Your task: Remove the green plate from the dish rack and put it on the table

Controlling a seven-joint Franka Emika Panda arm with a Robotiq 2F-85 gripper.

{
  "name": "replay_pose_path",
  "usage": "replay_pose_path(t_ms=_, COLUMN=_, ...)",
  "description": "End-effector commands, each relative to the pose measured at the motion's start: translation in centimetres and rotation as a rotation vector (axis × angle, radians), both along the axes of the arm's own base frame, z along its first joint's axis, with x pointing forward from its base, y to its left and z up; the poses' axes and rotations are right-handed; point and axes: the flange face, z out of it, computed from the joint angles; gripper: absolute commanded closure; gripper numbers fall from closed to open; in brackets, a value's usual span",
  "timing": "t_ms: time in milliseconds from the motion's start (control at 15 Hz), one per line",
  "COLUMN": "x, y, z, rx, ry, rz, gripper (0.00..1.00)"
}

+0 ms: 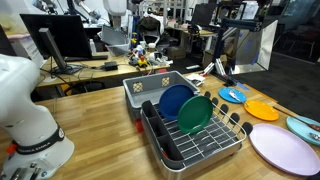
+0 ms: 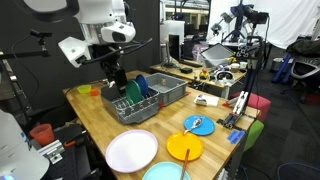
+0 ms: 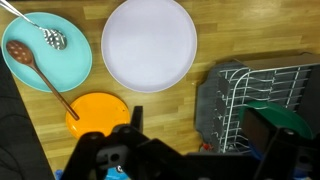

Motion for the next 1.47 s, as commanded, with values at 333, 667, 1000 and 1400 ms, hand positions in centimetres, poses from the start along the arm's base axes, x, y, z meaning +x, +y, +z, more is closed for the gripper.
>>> replay_pose_path(t_ms=333, x=3.5, y=0.4, z=-6.7, rx=-0.098, ry=0.053, rz=-0.074, gripper=0.00)
replay_pose_path(t_ms=667, x=3.6, y=0.4, z=-6.7, rx=-0.095, ry=0.036, rz=-0.074, gripper=0.00)
replay_pose_path(t_ms=1000, x=3.6, y=0.4, z=-6.7, rx=-0.096, ry=0.035, rz=-0.076, gripper=0.00)
replay_pose_path(t_ms=1400, x=4.7, y=1.2, z=-7.9, rx=-0.113, ry=0.046, rz=-0.086, gripper=0.00)
